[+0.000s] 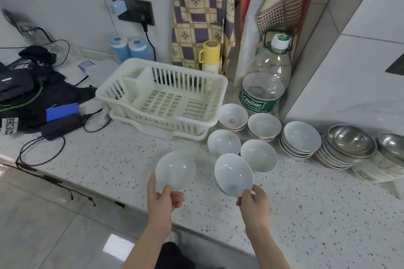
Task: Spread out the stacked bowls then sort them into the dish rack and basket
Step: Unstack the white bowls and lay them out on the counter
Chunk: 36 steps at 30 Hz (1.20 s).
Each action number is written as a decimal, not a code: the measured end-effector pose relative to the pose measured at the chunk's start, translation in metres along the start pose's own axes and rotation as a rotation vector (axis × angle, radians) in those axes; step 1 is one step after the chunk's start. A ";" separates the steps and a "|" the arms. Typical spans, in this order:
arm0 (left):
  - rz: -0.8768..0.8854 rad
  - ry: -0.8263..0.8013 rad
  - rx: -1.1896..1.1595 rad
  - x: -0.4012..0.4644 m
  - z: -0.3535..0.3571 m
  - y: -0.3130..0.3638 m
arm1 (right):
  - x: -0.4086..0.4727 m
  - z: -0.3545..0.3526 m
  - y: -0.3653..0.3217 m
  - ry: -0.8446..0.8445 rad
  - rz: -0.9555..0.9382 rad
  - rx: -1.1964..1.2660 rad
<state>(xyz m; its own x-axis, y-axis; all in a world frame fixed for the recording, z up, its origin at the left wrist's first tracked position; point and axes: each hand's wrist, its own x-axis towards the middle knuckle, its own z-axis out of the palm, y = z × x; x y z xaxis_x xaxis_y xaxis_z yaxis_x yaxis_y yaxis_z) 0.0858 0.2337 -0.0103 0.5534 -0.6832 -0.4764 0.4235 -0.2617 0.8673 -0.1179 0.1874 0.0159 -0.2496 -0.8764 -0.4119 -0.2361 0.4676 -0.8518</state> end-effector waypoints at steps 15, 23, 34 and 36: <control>-0.062 -0.159 0.200 0.135 -0.068 0.056 | -0.001 0.144 -0.029 0.120 0.018 -0.152; -0.072 -0.277 0.245 0.156 -0.066 0.064 | 0.004 0.172 -0.037 0.164 0.008 -0.168; -0.093 -0.372 0.264 0.167 -0.068 0.069 | 0.016 0.188 -0.036 0.199 0.021 -0.221; -0.082 -0.392 0.265 0.168 -0.067 0.069 | 0.016 0.190 -0.034 0.203 0.023 -0.224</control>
<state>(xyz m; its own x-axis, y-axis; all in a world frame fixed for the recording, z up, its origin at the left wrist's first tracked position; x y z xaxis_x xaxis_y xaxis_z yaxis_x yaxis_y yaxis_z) 0.2563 0.1462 -0.0403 0.1918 -0.8456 -0.4981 0.2290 -0.4550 0.8606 0.0643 0.1351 -0.0233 -0.4348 -0.8348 -0.3378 -0.4239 0.5207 -0.7411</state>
